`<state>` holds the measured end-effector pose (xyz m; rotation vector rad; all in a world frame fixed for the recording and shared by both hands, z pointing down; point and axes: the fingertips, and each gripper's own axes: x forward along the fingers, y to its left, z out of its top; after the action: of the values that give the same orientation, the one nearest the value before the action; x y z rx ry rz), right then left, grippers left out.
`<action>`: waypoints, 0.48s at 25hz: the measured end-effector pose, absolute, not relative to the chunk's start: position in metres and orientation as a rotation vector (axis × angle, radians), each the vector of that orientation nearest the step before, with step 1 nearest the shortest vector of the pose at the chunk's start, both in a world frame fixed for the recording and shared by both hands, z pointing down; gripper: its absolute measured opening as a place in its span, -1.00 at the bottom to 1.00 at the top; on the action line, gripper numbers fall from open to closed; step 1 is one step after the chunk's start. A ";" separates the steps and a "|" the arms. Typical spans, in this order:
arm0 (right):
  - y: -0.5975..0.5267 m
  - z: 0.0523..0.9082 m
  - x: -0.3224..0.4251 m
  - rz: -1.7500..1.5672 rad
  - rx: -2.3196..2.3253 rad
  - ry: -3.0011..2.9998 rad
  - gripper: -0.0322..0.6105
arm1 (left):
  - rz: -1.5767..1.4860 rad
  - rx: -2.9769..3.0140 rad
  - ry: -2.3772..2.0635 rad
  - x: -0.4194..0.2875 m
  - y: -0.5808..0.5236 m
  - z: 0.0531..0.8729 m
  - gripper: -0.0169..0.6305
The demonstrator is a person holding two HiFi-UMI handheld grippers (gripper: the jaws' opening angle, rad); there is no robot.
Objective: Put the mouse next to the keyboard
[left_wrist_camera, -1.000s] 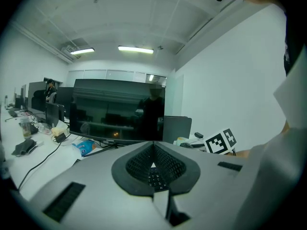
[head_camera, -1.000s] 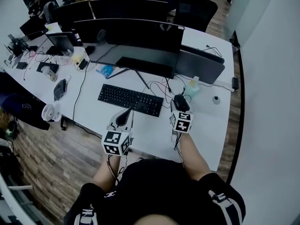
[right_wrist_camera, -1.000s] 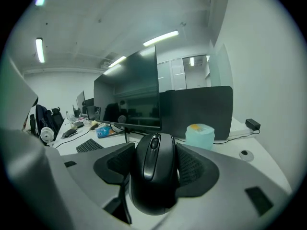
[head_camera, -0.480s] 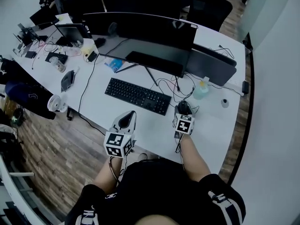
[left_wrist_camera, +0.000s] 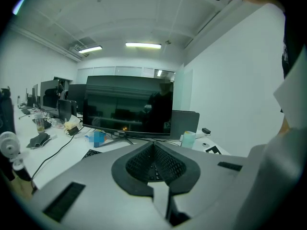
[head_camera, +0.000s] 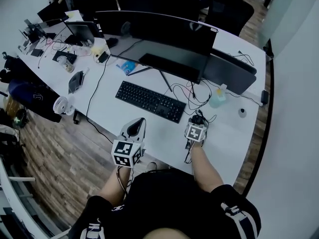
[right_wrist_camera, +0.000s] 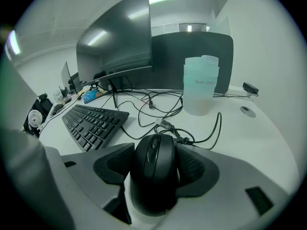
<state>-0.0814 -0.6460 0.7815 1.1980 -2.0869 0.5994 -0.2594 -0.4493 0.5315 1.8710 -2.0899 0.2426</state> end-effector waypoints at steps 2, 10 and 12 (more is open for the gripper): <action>-0.644 0.786 -0.082 0.619 1.201 -2.089 0.00 | 0.245 1.875 -2.096 -0.260 -0.446 0.529 -0.91; -0.638 0.763 -0.082 0.596 1.248 -2.161 0.18 | 0.220 1.908 -2.102 -0.263 -0.435 0.519 -0.91; -0.634 0.741 -0.084 0.572 1.258 -2.218 0.18 | 0.212 1.930 -2.090 -0.260 -0.435 0.517 -0.91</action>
<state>-0.0839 -0.6340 0.7407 1.2585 -2.2177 0.5723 -0.2596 -0.4347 0.5170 1.9299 -2.0899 0.2116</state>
